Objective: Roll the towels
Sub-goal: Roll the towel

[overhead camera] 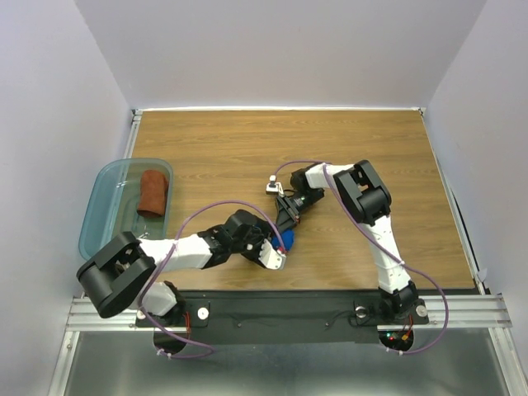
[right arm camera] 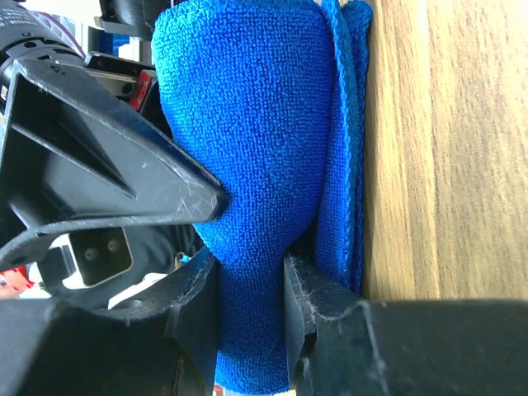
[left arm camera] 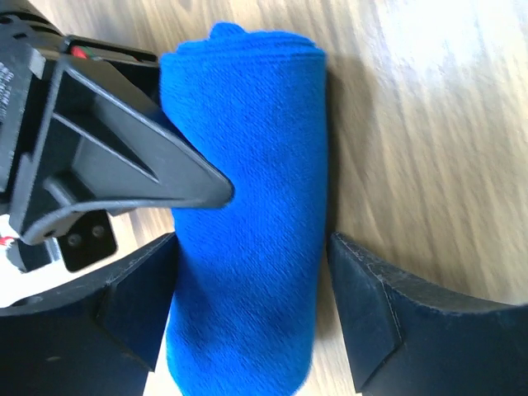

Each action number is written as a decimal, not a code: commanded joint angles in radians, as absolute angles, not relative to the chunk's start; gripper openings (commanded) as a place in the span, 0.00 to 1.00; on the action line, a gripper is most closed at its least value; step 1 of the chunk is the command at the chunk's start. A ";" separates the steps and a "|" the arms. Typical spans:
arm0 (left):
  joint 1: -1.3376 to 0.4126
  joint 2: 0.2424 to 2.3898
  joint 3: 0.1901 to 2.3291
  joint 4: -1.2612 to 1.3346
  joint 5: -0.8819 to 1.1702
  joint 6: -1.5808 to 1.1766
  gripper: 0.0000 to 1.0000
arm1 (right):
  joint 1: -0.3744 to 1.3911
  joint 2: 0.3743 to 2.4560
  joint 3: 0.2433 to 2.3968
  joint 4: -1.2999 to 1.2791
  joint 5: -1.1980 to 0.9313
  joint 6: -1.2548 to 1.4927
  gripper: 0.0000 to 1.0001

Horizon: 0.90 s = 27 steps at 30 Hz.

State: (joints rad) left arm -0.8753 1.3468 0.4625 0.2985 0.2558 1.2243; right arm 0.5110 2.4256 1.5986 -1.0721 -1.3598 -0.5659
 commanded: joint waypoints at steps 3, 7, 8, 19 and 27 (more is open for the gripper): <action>-0.879 1.399 0.452 0.357 0.236 1.256 0.80 | 0.526 2.531 1.586 -1.019 -1.172 -0.681 0.03; -0.879 1.428 0.497 0.267 0.253 1.276 0.67 | 0.528 2.531 1.597 -1.035 -1.172 -0.695 0.04; -0.879 1.439 0.532 0.194 0.265 1.270 0.60 | 0.528 2.522 1.600 -1.040 -1.164 -0.696 0.05; -0.877 1.491 0.676 -0.172 0.293 1.223 0.29 | 0.460 2.462 1.701 -1.045 -1.042 -0.624 0.73; -0.861 1.557 0.770 -0.377 0.367 1.197 0.31 | 0.318 2.422 1.862 -1.052 -0.962 -0.546 0.96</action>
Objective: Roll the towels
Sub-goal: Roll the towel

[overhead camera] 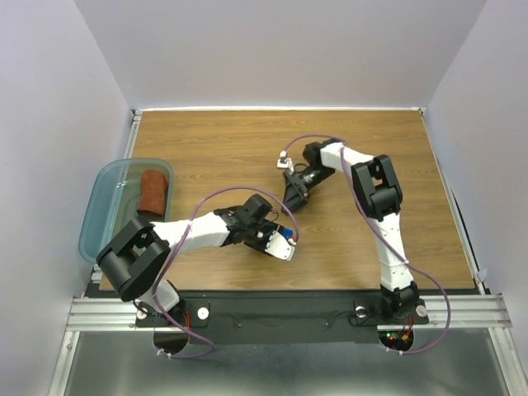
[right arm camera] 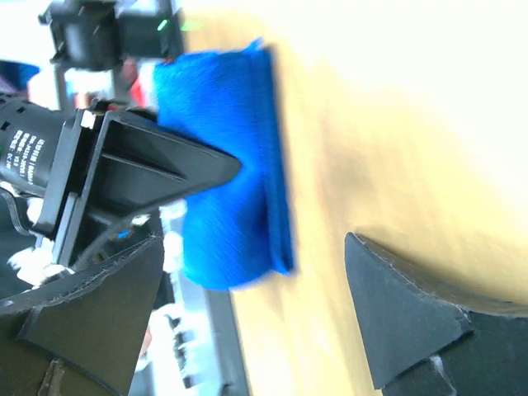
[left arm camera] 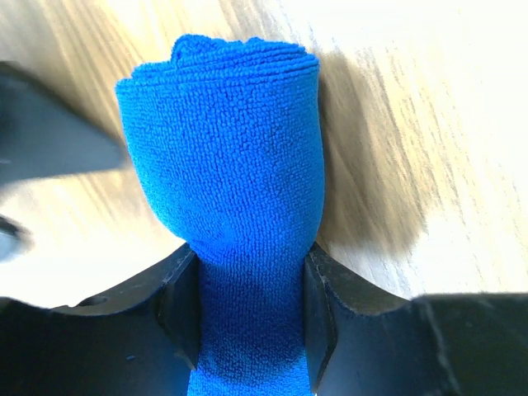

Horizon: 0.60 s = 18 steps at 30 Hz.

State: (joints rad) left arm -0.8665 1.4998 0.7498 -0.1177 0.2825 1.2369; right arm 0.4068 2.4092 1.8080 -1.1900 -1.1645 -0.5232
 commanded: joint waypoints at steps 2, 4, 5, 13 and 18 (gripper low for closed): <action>-0.851 1.601 0.813 -0.414 0.394 1.189 0.32 | 0.298 2.407 1.887 -1.049 -0.950 -0.531 0.97; -0.833 1.632 0.863 -0.460 0.409 1.167 0.35 | 0.269 2.381 1.890 -1.049 -0.942 -0.523 1.00; -0.819 1.667 0.902 -0.486 0.422 1.160 0.36 | 0.250 2.363 1.885 -1.051 -0.945 -0.520 1.00; -0.753 1.789 1.037 -0.577 0.488 1.141 0.36 | 0.213 2.082 1.534 -0.932 -0.997 -0.505 1.00; -0.755 1.755 1.011 -0.522 0.451 1.137 0.36 | 0.245 2.016 1.411 -0.787 -0.953 -0.319 0.96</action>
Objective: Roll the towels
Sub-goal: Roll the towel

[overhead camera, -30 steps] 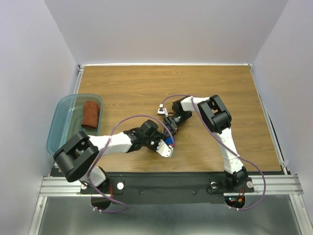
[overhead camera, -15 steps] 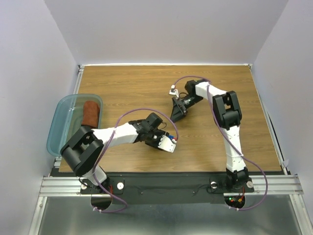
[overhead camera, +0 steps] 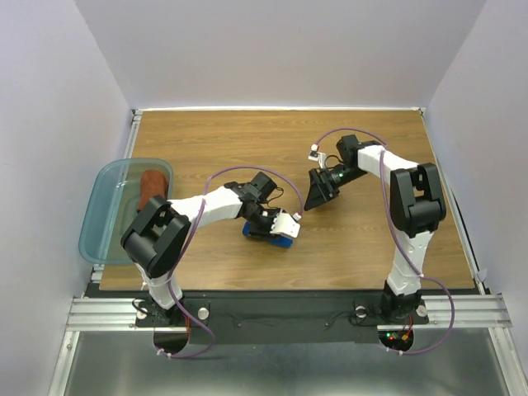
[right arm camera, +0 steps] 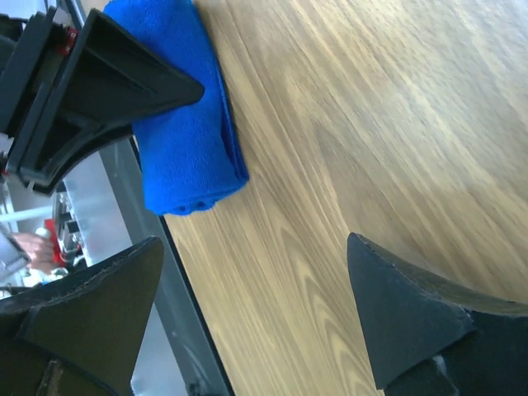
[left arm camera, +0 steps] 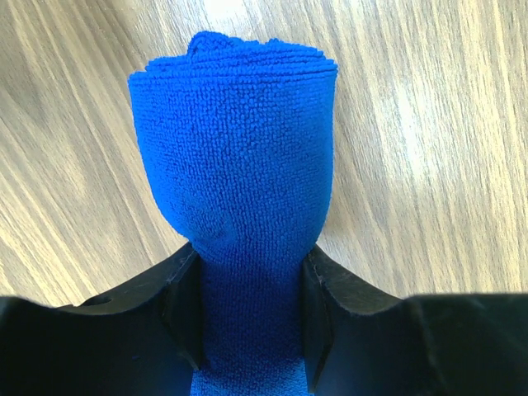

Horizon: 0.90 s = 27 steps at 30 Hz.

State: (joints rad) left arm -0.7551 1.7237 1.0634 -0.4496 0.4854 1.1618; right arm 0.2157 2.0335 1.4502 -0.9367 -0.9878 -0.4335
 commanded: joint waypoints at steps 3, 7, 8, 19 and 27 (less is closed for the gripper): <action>-0.753 1.737 0.988 -0.494 0.433 1.129 0.36 | 0.274 2.045 1.376 -0.753 -0.986 -0.238 0.93; -0.755 1.720 0.959 -0.459 0.420 1.108 0.36 | 0.316 2.048 1.345 -0.698 -1.002 -0.163 0.93; -0.755 1.715 0.957 -0.454 0.419 1.100 0.36 | 0.324 2.049 1.345 -0.686 -1.014 -0.157 0.93; -0.755 1.690 0.936 -0.402 0.403 1.098 0.36 | 0.402 2.037 1.339 -0.684 -1.078 -0.152 0.65; -0.755 1.669 0.904 -0.384 0.390 1.108 0.36 | 0.394 2.010 1.370 -0.684 -1.078 -0.103 0.49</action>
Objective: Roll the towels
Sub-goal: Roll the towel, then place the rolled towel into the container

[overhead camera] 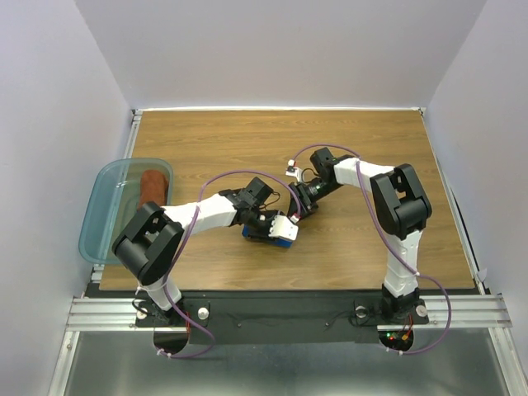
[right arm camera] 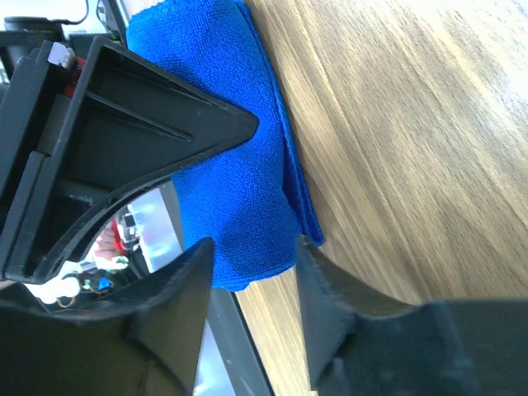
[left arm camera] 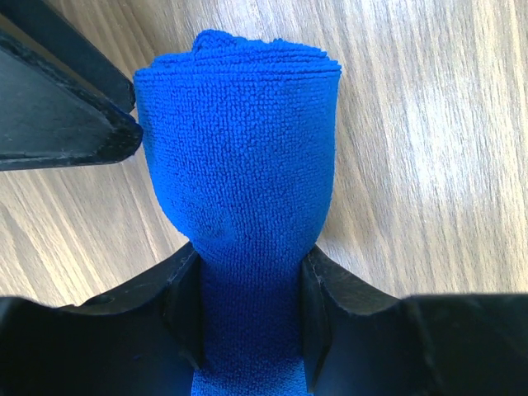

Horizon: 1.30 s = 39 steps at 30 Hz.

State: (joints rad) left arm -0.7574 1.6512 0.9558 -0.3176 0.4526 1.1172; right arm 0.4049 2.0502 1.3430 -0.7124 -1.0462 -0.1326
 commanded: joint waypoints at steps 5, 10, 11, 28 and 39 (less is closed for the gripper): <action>-0.755 1.663 0.903 -0.379 0.390 1.106 0.36 | 0.390 2.005 1.384 -0.687 -1.190 -0.043 0.37; -0.755 1.663 0.905 -0.373 0.390 1.108 0.36 | 0.390 1.993 1.367 -0.689 -1.241 -0.019 0.09; -0.755 1.664 0.905 -0.371 0.393 1.108 0.36 | 0.388 1.994 1.365 -0.690 -1.253 -0.014 0.05; -0.753 1.667 0.922 -0.371 0.405 1.097 0.36 | 0.497 2.046 1.313 -0.698 -1.243 0.014 0.05; -0.753 1.612 0.897 -0.354 0.405 1.084 0.47 | 0.506 2.158 1.338 -0.698 -1.083 -0.028 0.03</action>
State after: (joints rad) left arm -0.7582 1.6402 0.9451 -0.3008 0.4488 1.1027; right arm 0.4992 2.1204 1.3186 -0.7109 -1.1992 0.0090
